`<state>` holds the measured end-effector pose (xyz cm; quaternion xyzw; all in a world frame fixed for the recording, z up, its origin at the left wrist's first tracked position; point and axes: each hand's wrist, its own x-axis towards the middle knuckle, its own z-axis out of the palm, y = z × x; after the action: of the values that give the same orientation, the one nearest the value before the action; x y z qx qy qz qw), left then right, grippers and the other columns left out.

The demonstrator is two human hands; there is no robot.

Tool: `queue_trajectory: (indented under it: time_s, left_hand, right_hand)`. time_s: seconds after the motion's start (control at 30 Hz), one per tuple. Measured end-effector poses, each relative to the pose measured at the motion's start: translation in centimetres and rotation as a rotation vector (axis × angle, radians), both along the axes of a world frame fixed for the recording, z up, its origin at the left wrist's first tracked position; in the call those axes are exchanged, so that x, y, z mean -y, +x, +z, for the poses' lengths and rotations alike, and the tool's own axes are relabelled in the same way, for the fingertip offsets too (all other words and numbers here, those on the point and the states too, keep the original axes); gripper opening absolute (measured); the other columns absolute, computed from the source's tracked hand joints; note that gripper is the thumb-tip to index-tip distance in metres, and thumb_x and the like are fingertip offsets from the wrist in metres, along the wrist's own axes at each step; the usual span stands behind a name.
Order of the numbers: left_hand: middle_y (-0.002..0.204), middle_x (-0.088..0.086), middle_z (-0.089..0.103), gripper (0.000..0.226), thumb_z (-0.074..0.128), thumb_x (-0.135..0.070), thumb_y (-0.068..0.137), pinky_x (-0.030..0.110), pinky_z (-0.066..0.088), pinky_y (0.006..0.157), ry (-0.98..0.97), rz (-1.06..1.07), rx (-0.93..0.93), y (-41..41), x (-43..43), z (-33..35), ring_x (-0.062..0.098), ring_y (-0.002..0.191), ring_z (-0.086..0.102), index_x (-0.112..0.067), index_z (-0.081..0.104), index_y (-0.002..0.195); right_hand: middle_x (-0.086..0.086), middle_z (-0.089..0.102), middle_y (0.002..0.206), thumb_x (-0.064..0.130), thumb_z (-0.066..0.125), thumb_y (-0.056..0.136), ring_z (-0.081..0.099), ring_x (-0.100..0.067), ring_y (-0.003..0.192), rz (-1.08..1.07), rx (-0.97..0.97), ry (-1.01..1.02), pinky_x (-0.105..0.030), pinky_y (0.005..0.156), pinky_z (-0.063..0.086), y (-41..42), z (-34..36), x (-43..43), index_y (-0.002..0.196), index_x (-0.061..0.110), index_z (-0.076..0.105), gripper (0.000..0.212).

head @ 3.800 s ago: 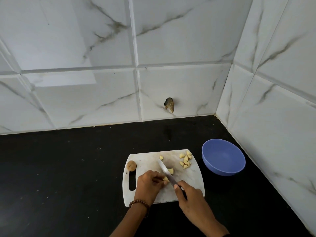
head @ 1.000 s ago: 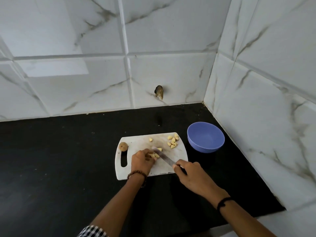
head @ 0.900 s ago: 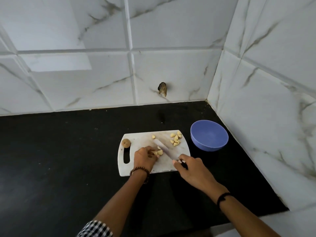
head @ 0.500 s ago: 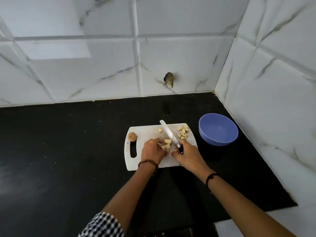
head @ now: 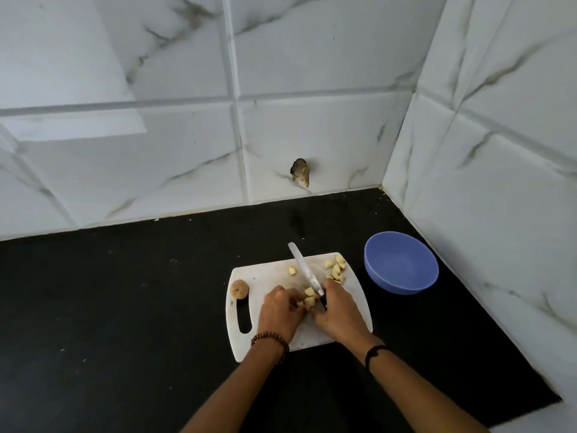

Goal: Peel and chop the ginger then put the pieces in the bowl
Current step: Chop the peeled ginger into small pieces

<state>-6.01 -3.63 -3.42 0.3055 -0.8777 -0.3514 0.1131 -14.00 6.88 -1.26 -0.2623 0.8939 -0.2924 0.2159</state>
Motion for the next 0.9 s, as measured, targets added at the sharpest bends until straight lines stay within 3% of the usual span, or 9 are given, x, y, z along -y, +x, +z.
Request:
queue_trajectory:
  time_s: [0.17,0.33,0.57,0.77,0.9]
  left_hand:
    - [0.098,0.000,0.064,0.019,0.071,-0.019,0.083,0.022,0.052,0.081,-0.006,-0.052,-0.004,-0.1,0.5,-0.3,0.011,0.086,0.061,-0.021,0.073,0.102]
    - [0.101,-0.002,0.065,0.018,0.067,-0.019,0.087,0.007,0.043,0.074,0.027,-0.100,-0.045,-0.2,-0.2,-0.6,0.006,0.086,0.060,-0.018,0.071,0.105]
    - [0.093,-0.003,0.072,0.013,0.066,-0.014,0.087,0.017,0.052,0.082,0.100,-0.119,-0.088,-2.5,-3.0,0.1,0.005,0.084,0.064,-0.018,0.074,0.095]
    - [0.102,-0.004,0.072,0.025,0.060,-0.009,0.089,0.009,0.045,0.084,0.092,-0.034,-0.057,-4.9,-4.9,0.8,0.006,0.093,0.064,-0.020,0.070,0.109]
    - [0.106,-0.006,0.069,0.020,0.060,-0.019,0.091,0.018,0.049,0.090,0.057,0.006,0.008,-6.1,-4.5,0.7,0.006,0.094,0.061,-0.024,0.068,0.108]
  right_hand:
    - [0.006,0.063,0.107,0.024,0.066,0.092,0.060,-0.007,0.097,0.029,0.035,-0.052,-0.023,0.085,0.049,-0.2,0.0,-0.2,0.110,0.025,0.053,0.023]
    - [0.011,0.063,0.109,0.025,0.065,0.093,0.060,-0.003,0.100,0.019,0.050,-0.094,-0.020,0.086,0.049,-0.2,-0.3,-1.2,0.113,0.028,0.054,0.023]
    - [0.019,0.053,0.103,0.022,0.066,0.092,0.055,0.001,0.096,-0.026,0.091,-0.111,-0.011,0.066,0.044,-2.7,0.8,-3.3,0.109,0.035,0.048,0.027]
    - [0.009,0.061,0.101,0.024,0.065,0.093,0.060,-0.004,0.094,-0.030,0.017,-0.074,-0.021,0.083,0.050,-5.6,1.2,-3.3,0.102,0.028,0.049,0.019]
    - [0.009,0.059,0.099,0.027,0.064,0.093,0.059,-0.005,0.093,-0.021,-0.028,-0.036,-0.024,0.089,0.051,-6.3,0.8,-2.8,0.101,0.030,0.046,0.020]
